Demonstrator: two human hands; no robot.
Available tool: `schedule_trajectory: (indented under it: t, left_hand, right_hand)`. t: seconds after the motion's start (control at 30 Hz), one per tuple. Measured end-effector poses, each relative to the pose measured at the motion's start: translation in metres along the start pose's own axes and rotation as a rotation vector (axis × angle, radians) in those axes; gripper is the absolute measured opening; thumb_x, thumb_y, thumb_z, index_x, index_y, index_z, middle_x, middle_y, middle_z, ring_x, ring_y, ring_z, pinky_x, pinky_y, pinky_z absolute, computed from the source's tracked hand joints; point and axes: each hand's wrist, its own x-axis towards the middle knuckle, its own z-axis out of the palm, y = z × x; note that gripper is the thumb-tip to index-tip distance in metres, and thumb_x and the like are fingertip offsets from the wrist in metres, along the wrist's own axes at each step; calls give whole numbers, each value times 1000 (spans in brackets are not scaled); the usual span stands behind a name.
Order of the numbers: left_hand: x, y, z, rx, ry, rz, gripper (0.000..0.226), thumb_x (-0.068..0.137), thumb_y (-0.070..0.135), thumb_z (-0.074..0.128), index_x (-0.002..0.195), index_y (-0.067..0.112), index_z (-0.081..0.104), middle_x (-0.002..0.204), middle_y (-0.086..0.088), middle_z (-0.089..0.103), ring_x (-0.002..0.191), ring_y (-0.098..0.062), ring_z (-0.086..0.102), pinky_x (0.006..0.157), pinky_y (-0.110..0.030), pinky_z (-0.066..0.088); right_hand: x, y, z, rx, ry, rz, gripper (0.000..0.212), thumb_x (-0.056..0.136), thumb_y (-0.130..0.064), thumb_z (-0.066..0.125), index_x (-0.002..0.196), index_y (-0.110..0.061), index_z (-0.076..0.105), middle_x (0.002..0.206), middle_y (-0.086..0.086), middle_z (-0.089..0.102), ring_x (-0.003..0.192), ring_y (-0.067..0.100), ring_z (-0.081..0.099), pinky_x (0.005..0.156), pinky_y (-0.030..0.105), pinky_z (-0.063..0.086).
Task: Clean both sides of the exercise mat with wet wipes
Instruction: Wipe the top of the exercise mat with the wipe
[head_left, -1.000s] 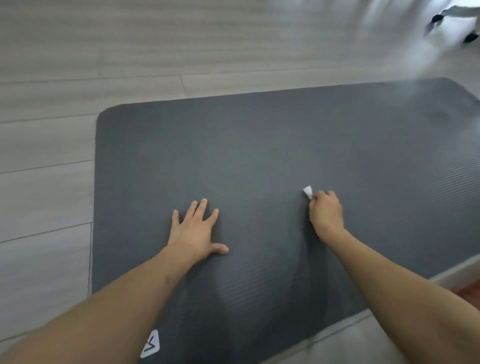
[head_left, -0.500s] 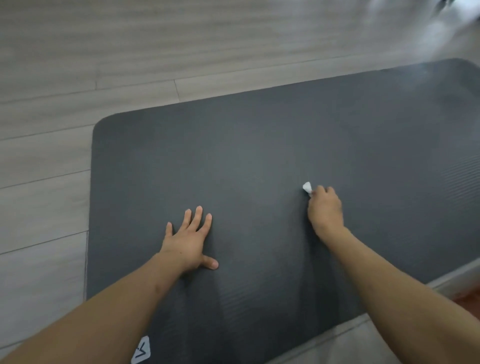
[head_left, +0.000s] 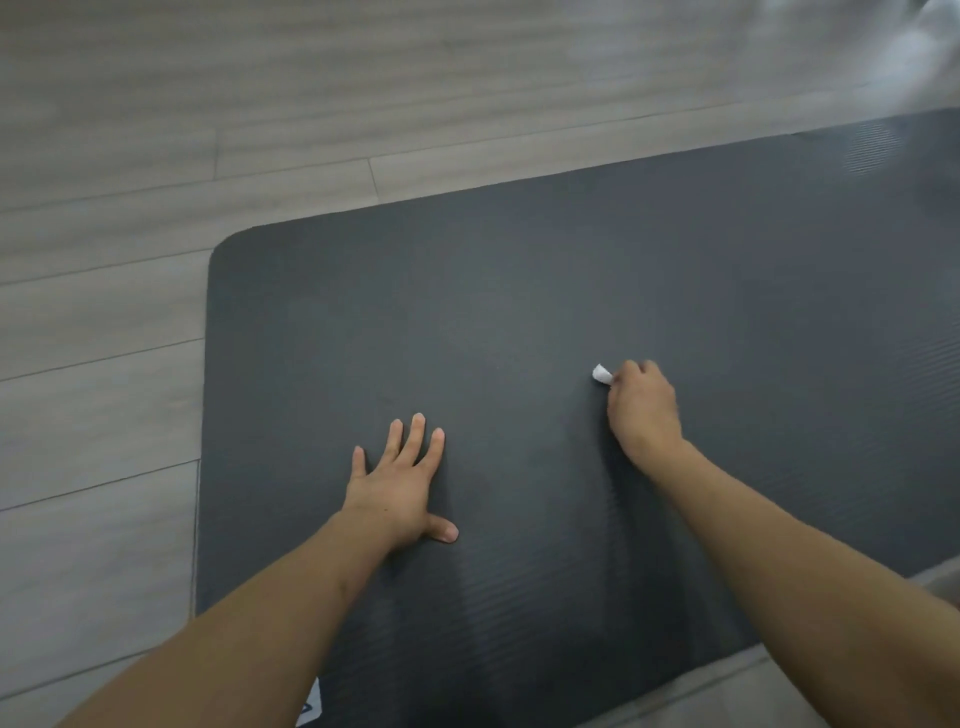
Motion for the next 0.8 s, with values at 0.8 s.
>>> schedule_trajectory:
  t: [0.8]
  left_hand:
    - [-3,6,-6,17,-12,-28,133,80,64,78,162,28,-21,164,3,-38,154,-24,-30,125,-66,-1]
  right_hand:
    - [-58,-56,-21,54,-809,-671,22,87,-12,60,100,-20,76,97,-3,69,84,9,59,78,17,39]
